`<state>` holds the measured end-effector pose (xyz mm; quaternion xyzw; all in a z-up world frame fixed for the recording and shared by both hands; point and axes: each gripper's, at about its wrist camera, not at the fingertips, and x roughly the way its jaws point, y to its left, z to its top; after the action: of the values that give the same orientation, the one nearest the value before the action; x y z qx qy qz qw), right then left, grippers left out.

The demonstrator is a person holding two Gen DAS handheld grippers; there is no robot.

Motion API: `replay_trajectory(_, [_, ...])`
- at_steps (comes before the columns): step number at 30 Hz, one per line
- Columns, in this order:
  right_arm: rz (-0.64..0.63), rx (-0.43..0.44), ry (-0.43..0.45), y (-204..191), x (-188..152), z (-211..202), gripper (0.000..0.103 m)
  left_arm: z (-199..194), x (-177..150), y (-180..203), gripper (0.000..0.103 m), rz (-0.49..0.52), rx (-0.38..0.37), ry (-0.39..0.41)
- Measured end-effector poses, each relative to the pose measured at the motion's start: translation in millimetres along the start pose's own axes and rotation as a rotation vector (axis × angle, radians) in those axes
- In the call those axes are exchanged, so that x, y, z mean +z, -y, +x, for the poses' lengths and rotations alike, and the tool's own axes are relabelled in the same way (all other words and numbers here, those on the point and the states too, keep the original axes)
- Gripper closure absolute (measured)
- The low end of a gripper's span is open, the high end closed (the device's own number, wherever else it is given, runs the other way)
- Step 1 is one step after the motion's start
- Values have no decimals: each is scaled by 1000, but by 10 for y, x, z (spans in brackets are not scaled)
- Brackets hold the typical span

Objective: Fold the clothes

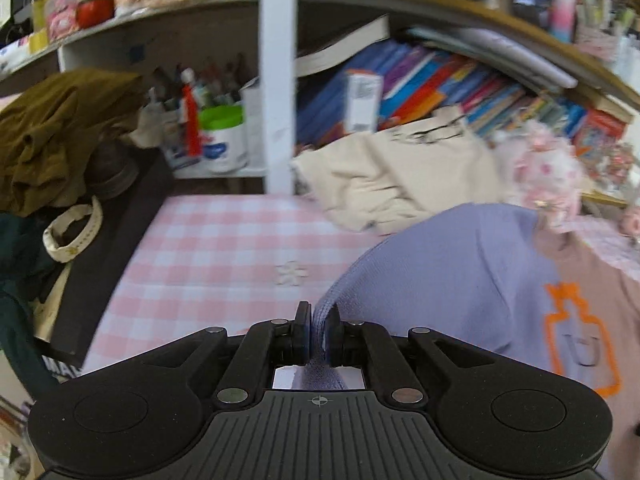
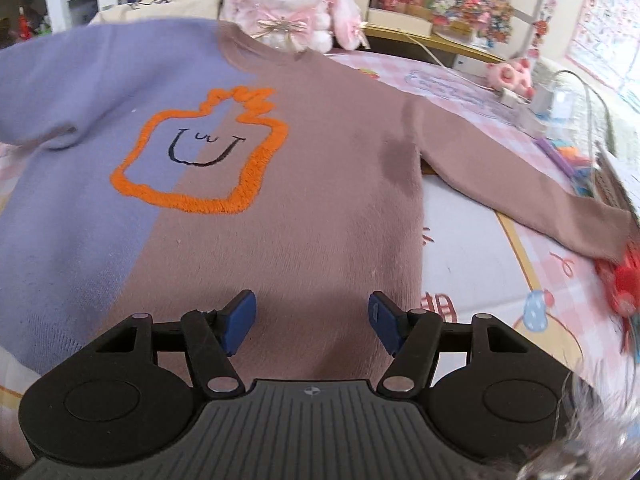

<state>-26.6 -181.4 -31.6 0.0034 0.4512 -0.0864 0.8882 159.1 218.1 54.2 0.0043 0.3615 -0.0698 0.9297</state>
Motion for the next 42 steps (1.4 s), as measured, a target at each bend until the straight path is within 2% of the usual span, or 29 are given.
replay_trajectory(4, [23,-39,-12,-34,-53,-48,42,154,17,-234,98,-1,70,-7])
replay_trajectory(6, [34,-53,-18,-49,-78,-70,43,217,25,-317,90,-4,129,-16])
replay_trajectory(7, [39,-56,-20,-53,-86,-76,42,242,28,-358,90,-3,164,-20])
replay_trajectory(9, [43,-60,-24,-63,-97,-87,42,277,33,-443,80,-5,232,-24])
replay_trajectory(11, [39,-63,-25,-77,-105,-94,42,186,23,-554,70,-50,269,3])
replay_trajectory(12, [37,-63,-24,-78,-108,-92,42,116,3,-577,68,-79,271,20])
replay_trajectory(13, [35,-63,-22,-79,-111,-91,42,41,-31,-558,68,-93,250,30])
replay_trajectory(16, [37,-57,-21,-63,-110,-81,42,-158,-218,-341,65,-50,108,25])
replay_trajectory(19, [35,-50,-18,-65,-109,-82,42,-240,-539,80,63,24,-95,-53])
replay_trajectory(22, [53,-36,-18,-38,-106,-85,43,-247,-833,486,63,87,-248,-128])
replay_trajectory(23, [67,-34,-15,-21,-109,-97,43,-234,-907,598,63,100,-268,-147])
replay_trajectory(27, [109,-41,-5,43,-143,-160,48,-114,-1085,863,63,106,-310,-216])
replay_trajectory(32, [136,-58,-18,118,-250,-235,49,48,-1068,966,63,147,-225,-193])
replay_trajectory(36, [189,-46,-41,198,-363,-251,49,256,-958,968,63,147,-204,-186])
replay_trajectory(38, [205,-33,-39,212,-395,-261,54,348,-901,1011,64,142,-196,-169])
replay_trajectory(40, [180,-19,-38,185,-389,-270,67,376,-891,1048,68,130,-178,-153])
replay_trajectory(41, [170,-8,-36,171,-386,-273,76,386,-890,1065,75,124,-172,-145])
replay_trajectory(42, [165,14,-34,163,-386,-275,82,379,-901,1077,92,117,-176,-140])
